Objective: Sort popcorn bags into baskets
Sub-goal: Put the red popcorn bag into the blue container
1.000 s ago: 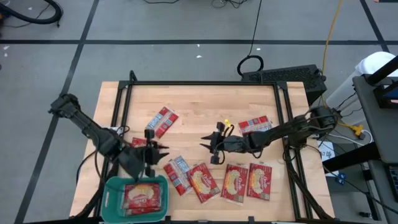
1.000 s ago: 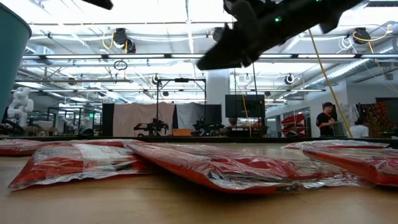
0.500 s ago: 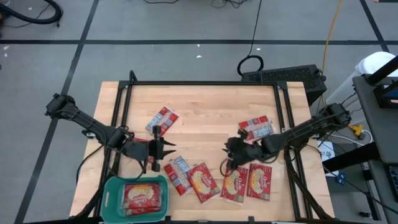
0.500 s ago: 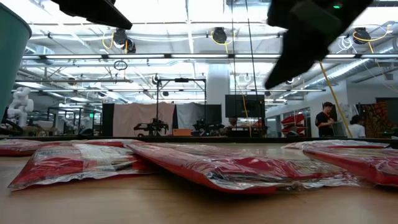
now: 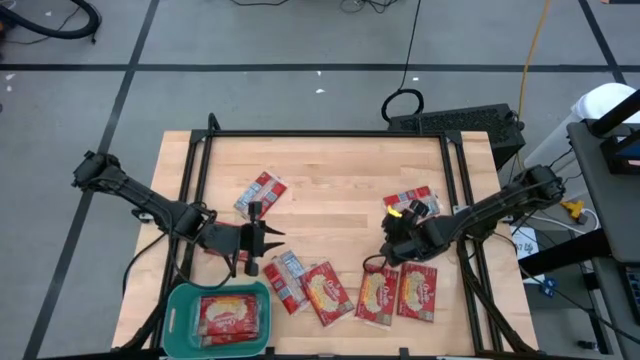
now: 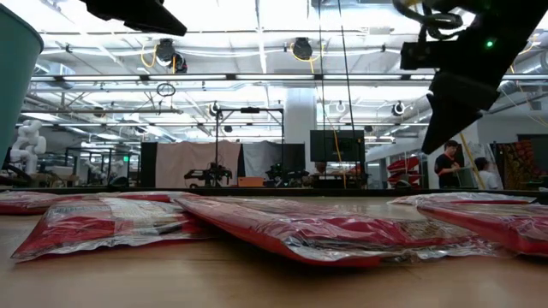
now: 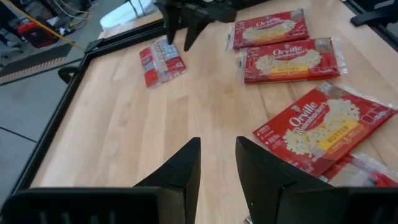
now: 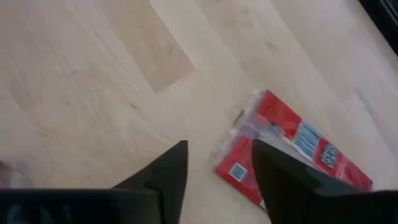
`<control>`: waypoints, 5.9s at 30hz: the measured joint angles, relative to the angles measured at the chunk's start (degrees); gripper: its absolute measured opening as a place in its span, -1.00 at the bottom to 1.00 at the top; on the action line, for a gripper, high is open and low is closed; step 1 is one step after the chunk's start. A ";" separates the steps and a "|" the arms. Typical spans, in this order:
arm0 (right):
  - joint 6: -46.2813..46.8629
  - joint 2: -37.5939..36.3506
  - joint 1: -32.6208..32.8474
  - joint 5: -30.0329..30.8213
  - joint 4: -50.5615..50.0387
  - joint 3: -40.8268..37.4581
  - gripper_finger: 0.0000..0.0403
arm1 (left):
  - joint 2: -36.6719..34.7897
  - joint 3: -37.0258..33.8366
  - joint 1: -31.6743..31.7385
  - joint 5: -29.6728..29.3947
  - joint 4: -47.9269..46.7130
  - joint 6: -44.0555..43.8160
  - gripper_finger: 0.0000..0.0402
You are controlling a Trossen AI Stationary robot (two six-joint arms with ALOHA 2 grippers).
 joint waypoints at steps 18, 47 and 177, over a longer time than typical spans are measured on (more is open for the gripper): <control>-3.48 -0.15 -1.89 2.43 6.71 -8.71 0.26 | 0.04 -5.14 5.47 5.20 7.88 3.60 -0.47; -4.57 -0.35 -8.77 -3.07 37.37 -29.03 -0.36 | 0.04 -7.80 8.90 10.49 12.89 4.72 -0.47; -28.91 21.01 -11.93 -26.72 112.75 -16.83 -0.82 | 11.38 -5.24 22.81 32.68 28.92 -6.27 -0.42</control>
